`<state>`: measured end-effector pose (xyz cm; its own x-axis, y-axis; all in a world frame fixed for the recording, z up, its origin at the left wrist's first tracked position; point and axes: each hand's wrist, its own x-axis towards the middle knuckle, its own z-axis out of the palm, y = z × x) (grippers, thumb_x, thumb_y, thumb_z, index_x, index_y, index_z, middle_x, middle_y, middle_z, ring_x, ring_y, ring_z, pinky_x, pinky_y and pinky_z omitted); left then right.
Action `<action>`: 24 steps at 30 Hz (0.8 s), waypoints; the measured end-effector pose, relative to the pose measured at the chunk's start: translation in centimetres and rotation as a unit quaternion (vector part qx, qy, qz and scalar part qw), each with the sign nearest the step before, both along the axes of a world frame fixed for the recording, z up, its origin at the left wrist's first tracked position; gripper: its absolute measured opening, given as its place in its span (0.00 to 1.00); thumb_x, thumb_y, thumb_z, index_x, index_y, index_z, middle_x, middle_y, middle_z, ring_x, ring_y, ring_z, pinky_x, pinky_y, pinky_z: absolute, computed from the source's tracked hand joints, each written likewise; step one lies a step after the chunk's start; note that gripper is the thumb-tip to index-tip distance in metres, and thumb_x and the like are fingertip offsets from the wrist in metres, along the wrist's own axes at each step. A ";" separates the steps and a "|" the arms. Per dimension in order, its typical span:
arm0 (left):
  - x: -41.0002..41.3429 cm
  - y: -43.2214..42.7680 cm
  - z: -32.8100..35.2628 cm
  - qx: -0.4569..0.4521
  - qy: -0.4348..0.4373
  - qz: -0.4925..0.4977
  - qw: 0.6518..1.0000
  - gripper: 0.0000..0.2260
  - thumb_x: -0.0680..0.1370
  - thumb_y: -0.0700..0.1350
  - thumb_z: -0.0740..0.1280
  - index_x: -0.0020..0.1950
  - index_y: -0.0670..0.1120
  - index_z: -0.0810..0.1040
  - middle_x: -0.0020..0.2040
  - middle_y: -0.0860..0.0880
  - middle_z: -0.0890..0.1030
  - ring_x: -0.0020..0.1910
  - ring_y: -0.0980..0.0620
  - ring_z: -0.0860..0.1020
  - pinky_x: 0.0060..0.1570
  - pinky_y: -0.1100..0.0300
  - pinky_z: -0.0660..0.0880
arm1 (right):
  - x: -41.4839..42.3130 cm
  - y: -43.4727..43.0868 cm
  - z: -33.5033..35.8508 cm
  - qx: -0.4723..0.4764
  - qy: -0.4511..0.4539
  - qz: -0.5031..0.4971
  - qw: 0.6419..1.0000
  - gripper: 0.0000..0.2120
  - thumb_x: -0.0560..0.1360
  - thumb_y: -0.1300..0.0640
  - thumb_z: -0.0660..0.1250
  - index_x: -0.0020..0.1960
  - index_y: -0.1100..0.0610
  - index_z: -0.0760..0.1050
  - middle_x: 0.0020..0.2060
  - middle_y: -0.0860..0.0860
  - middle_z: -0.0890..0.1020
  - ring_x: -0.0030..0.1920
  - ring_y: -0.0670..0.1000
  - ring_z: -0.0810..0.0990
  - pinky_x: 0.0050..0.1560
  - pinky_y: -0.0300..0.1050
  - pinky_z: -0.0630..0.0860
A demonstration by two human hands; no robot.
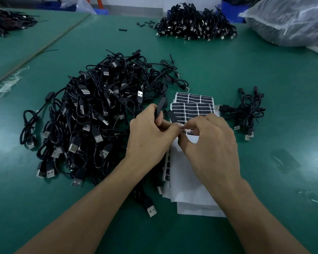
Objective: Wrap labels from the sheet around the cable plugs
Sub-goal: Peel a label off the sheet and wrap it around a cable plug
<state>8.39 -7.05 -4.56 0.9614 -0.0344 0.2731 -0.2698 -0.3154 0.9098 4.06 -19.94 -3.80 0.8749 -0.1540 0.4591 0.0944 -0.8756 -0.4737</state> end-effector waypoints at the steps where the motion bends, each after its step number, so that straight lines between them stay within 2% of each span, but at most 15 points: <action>1: 0.0 0.0 0.0 -0.001 0.001 -0.001 1.000 0.18 0.69 0.47 0.72 0.37 0.48 0.61 0.34 0.43 0.83 0.39 0.40 0.83 0.40 0.48 0.77 | 0.0 0.0 0.0 -0.005 -0.002 -0.002 1.000 0.07 0.72 0.57 0.76 0.47 0.58 0.83 0.41 0.51 0.79 0.47 0.55 0.78 0.44 0.36 0.61; 5: 0.1 0.0 -0.2 -0.004 -0.002 -0.003 1.000 0.19 0.71 0.42 0.73 0.37 0.48 0.61 0.33 0.45 0.83 0.37 0.43 0.83 0.40 0.50 0.78 | 0.1 0.1 -0.1 -0.027 -0.002 -0.007 1.000 0.04 0.76 0.57 0.72 0.48 0.58 0.83 0.41 0.52 0.79 0.47 0.54 0.77 0.43 0.36 0.60; 8: 0.1 0.0 -0.2 -0.016 -0.008 0.001 1.000 0.18 0.73 0.46 0.72 0.37 0.48 0.61 0.33 0.46 0.82 0.37 0.45 0.84 0.41 0.52 0.79 | 0.2 -0.2 -0.2 -0.007 0.003 -0.002 1.000 0.05 0.77 0.56 0.70 0.47 0.56 0.83 0.40 0.51 0.79 0.46 0.53 0.77 0.43 0.42 0.66; 10: 0.1 0.0 -0.2 -0.035 -0.005 0.006 0.999 0.18 0.72 0.48 0.71 0.36 0.49 0.61 0.34 0.47 0.82 0.38 0.46 0.84 0.40 0.55 0.80 | 0.2 -0.3 -0.1 0.050 0.003 0.007 0.999 0.04 0.76 0.56 0.71 0.43 0.52 0.83 0.38 0.48 0.80 0.43 0.49 0.77 0.42 0.43 0.70; 12: 0.0 0.0 -0.1 -0.038 -0.012 -0.006 0.999 0.18 0.72 0.46 0.72 0.36 0.49 0.61 0.37 0.52 0.84 0.38 0.53 0.84 0.39 0.62 0.80 | 0.3 -0.6 0.1 0.178 0.007 0.026 0.984 0.09 0.75 0.58 0.72 0.39 0.46 0.82 0.34 0.44 0.83 0.38 0.44 0.80 0.40 0.35 0.73; 14: 0.0 0.0 -0.1 -0.025 -0.017 -0.032 0.999 0.17 0.71 0.43 0.72 0.38 0.48 0.62 0.40 0.57 0.86 0.40 0.58 0.84 0.42 0.63 0.80 | 0.6 -0.9 0.6 0.327 0.023 0.044 0.944 0.11 0.74 0.60 0.72 0.38 0.46 0.82 0.32 0.42 0.84 0.34 0.41 0.81 0.37 0.31 0.75; 16: 0.1 0.0 -0.2 -0.015 -0.019 -0.049 0.999 0.17 0.71 0.42 0.73 0.39 0.48 0.62 0.40 0.58 0.86 0.41 0.59 0.84 0.44 0.60 0.81 | 0.7 -1.1 1.0 0.414 0.039 0.049 0.908 0.11 0.75 0.62 0.72 0.38 0.49 0.83 0.28 0.40 0.82 0.27 0.40 0.77 0.31 0.29 0.72; 20: 0.2 0.0 -0.4 -0.011 -0.016 -0.064 0.998 0.20 0.71 0.41 0.75 0.38 0.48 0.61 0.39 0.56 0.86 0.42 0.56 0.84 0.46 0.54 0.79 | 0.7 -1.2 1.0 0.480 0.066 0.067 0.872 0.08 0.76 0.64 0.71 0.40 0.55 0.84 0.22 0.39 0.76 0.23 0.38 0.73 0.27 0.27 0.67; 24: 0.2 0.1 -0.2 -0.014 -0.020 -0.062 0.998 0.19 0.71 0.40 0.74 0.39 0.48 0.62 0.38 0.53 0.86 0.41 0.52 0.83 0.45 0.53 0.79 | 0.7 -1.3 0.9 0.463 0.059 0.073 0.881 0.09 0.75 0.63 0.71 0.39 0.53 0.84 0.23 0.40 0.77 0.24 0.39 0.73 0.28 0.27 0.68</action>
